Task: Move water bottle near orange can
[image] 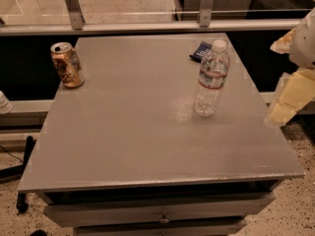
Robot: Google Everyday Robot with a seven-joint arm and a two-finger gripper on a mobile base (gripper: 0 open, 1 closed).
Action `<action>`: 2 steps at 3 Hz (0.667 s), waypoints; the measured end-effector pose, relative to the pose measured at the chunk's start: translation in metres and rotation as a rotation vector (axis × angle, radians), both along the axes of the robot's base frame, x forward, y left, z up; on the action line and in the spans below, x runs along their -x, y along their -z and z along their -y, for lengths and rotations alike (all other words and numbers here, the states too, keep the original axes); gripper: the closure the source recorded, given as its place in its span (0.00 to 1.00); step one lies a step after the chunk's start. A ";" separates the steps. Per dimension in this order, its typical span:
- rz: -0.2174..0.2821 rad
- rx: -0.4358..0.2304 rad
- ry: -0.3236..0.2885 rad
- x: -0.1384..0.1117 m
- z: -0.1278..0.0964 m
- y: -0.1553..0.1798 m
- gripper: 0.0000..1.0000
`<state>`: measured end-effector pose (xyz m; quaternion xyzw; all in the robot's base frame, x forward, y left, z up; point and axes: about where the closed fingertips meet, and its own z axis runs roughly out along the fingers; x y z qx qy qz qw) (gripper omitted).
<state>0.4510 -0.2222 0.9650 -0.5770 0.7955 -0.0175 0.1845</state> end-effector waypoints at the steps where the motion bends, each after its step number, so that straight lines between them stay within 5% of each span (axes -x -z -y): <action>1: 0.028 -0.124 0.104 -0.022 0.001 0.022 0.00; 2: 0.035 -0.289 0.183 -0.043 -0.013 0.042 0.00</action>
Offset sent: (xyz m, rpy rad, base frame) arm 0.0694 0.0308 -0.0586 0.5163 -0.0378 -0.2754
